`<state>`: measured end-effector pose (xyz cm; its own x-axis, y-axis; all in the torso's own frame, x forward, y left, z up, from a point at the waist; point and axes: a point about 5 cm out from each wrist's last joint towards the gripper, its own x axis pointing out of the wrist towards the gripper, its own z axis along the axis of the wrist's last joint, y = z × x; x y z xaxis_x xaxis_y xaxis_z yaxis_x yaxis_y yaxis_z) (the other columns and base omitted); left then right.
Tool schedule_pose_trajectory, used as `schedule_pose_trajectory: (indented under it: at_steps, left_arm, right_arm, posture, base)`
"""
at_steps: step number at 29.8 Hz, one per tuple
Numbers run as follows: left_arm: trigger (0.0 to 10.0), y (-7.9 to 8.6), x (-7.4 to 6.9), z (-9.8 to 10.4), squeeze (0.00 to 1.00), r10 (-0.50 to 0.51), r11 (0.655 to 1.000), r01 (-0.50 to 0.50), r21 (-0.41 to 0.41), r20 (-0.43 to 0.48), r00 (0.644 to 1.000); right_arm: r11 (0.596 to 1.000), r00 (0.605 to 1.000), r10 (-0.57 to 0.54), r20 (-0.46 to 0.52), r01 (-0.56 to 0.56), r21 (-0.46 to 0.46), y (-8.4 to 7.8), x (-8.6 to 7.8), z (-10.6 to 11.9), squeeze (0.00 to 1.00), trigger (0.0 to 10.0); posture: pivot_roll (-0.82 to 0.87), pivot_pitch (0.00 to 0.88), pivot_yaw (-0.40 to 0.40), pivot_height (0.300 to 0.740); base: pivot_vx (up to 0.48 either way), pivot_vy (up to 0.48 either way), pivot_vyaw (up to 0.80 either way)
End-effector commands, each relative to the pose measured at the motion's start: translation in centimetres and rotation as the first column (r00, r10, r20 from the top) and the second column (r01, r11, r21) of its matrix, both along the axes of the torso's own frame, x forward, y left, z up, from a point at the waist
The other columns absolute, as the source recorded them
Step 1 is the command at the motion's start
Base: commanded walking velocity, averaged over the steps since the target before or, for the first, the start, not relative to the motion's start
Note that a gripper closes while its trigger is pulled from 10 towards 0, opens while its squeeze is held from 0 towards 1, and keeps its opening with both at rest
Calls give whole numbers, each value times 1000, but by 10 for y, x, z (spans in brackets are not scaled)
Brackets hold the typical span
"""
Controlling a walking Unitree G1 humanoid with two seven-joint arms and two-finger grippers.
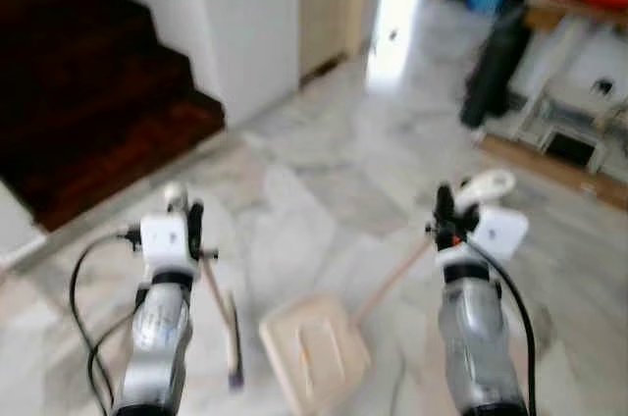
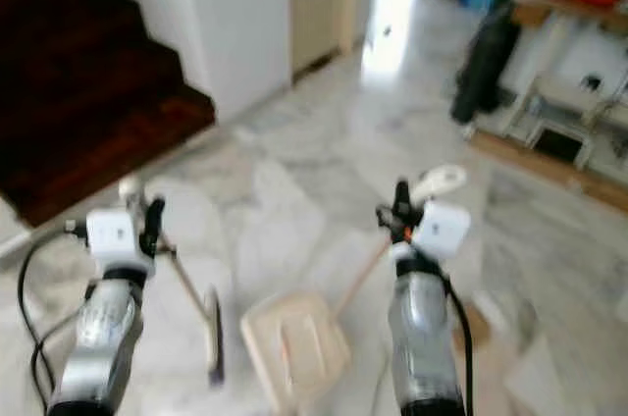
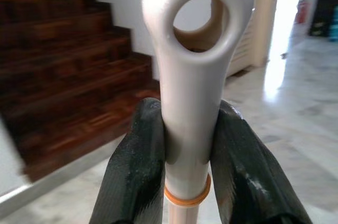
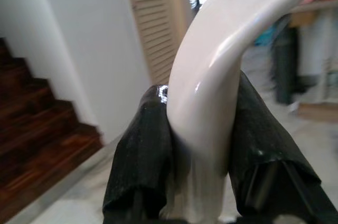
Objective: Sweep floor
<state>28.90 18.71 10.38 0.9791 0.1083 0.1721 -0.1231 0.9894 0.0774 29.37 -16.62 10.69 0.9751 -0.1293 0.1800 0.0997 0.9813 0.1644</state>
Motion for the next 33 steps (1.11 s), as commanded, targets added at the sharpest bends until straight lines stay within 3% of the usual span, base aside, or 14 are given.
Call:
schedule_pose_trajectory:
  at_steps: [1,9,18,33]
  left_arm:
    - [10000,-2,2,10,0,-8,1000,8,9,44,999]
    - [10000,-4,1,9,0,-13,1000,12,10,38,999]
    - [10000,-4,1,7,0,-11,1000,11,6,28,1000]
    - [10000,-7,5,10,0,-35,999,35,5,27,999]
  right_arm:
    - [1000,999,-12,51,11,19,-2,2,11,0,10000]
    - [1000,999,-21,50,20,21,-4,1,11,0,10000]
    - [998,999,-33,35,31,52,-4,2,9,0,10000]
    - [997,998,-53,33,51,63,-8,5,11,0,10000]
  posture:
    - [9,0,18,740]
    - [8,0,20,740]
    - [7,0,21,740]
    - [1,0,32,740]
  base:
    - [0,0,800]
    - [0,0,773]
    - [0,0,0]
    - [0,336,0]
